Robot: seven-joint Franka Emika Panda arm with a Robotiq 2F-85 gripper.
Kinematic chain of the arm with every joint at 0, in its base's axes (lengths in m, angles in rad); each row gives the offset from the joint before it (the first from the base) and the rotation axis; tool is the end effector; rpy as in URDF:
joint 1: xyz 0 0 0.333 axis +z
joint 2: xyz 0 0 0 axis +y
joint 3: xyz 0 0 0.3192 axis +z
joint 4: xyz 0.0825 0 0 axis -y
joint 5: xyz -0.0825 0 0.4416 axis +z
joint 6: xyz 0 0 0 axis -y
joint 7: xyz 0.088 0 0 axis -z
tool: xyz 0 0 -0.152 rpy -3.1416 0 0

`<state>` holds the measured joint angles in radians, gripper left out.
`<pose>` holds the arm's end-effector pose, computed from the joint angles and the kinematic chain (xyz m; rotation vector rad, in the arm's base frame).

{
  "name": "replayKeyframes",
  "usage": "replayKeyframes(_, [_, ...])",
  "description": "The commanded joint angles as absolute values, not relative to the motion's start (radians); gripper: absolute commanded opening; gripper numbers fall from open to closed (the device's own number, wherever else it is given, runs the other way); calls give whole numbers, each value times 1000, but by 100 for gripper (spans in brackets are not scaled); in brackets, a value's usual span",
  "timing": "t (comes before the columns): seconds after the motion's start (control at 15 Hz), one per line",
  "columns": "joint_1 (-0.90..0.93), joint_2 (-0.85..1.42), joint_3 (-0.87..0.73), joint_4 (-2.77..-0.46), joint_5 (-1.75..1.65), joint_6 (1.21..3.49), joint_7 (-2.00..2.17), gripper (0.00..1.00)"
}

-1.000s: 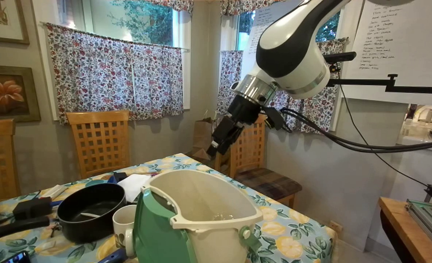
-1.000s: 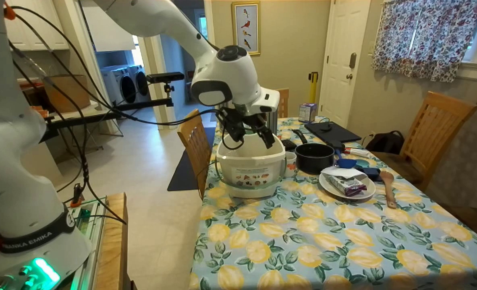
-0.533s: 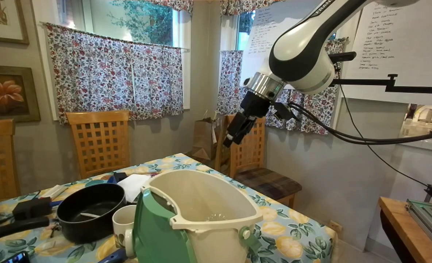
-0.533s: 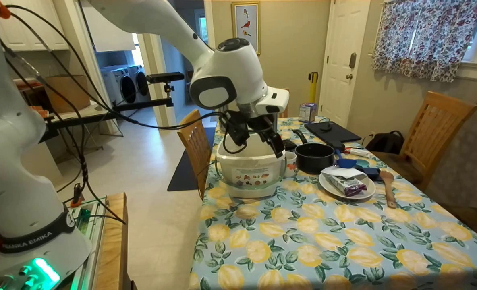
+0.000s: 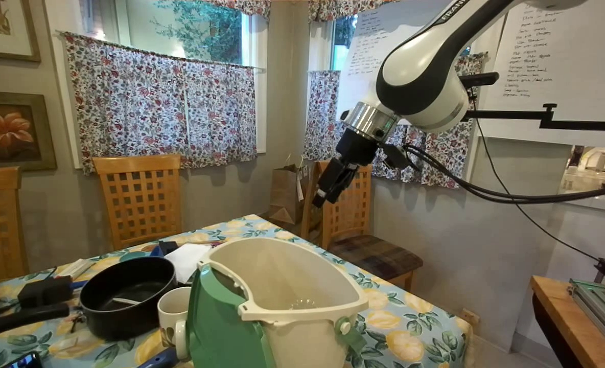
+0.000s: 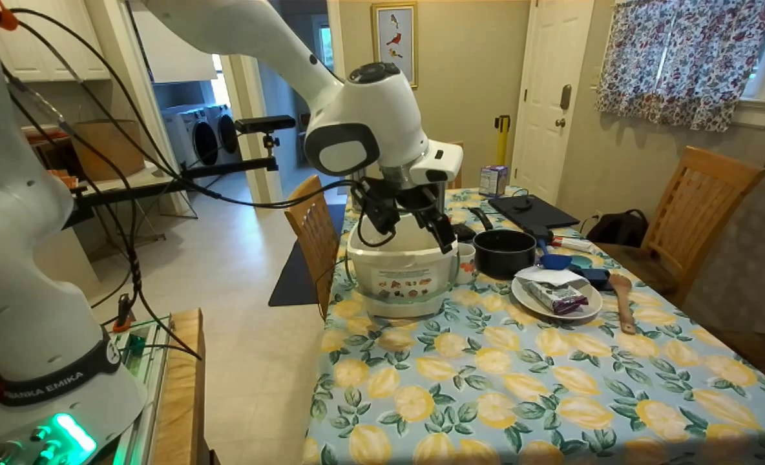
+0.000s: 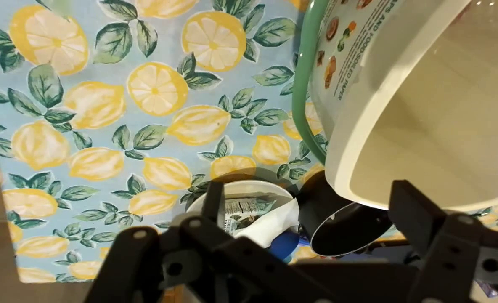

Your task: Pick up the bottle from the table and put it in the bag

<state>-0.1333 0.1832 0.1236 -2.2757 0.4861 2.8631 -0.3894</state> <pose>0.6186 -0.0250 0.2334 -2.9082 0.1000 -0.6382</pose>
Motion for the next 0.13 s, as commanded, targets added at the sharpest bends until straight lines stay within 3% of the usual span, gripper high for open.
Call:
replayKeyframes(0.0, [-133, 183, 124, -2276, 486, 2863, -389, 100])
replayKeyframes(0.07, [-133, 183, 124, -2276, 486, 2863, -389, 100])
